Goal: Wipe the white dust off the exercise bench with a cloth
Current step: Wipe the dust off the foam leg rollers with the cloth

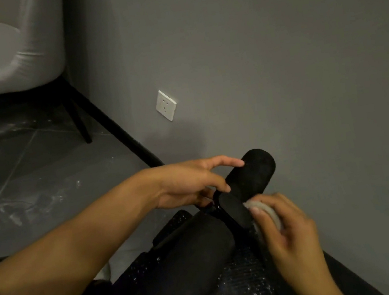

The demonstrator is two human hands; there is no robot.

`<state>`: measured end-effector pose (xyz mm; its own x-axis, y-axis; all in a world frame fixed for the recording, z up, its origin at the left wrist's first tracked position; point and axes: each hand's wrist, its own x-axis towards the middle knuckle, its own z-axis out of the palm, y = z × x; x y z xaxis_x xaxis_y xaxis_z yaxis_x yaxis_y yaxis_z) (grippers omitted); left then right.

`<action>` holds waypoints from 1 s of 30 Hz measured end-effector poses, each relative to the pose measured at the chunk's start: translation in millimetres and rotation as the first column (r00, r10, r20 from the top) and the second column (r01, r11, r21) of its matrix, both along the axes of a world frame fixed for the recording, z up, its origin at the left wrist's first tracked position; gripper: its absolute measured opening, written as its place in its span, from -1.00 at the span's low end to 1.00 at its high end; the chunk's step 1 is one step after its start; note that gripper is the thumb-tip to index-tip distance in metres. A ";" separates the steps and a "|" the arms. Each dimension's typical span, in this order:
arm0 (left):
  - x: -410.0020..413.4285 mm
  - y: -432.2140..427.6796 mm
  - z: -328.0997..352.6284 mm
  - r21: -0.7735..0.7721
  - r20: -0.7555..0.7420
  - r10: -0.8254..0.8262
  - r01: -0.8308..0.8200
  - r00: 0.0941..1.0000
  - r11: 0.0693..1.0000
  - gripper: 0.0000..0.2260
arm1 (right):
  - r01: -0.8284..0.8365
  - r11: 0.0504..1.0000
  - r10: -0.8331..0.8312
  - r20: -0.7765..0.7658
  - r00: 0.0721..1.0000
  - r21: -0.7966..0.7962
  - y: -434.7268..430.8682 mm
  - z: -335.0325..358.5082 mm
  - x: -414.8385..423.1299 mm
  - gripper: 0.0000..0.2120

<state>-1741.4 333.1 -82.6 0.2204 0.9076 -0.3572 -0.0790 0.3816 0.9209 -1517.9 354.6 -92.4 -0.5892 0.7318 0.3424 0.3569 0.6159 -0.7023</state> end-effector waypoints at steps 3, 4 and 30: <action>-0.2 1.4 0.0 0.004 -0.001 0.002 -0.002 1.000 1.000 -0.51 | 0.029 0.994 -0.036 0.071 0.997 0.105 25.5 8.8 -10.6 -0.82; -0.1 2.0 0.3 0.005 -0.004 0.001 -0.001 1.000 1.000 -0.51 | 0.057 0.990 -0.067 0.072 0.995 0.129 34.0 12.1 -14.6 -0.83; 5.8 4.9 -0.4 -0.003 -0.031 0.015 -0.016 0.999 1.000 -0.54 | 0.160 0.983 -0.154 -0.066 0.986 0.092 41.9 -9.8 -11.9 -0.90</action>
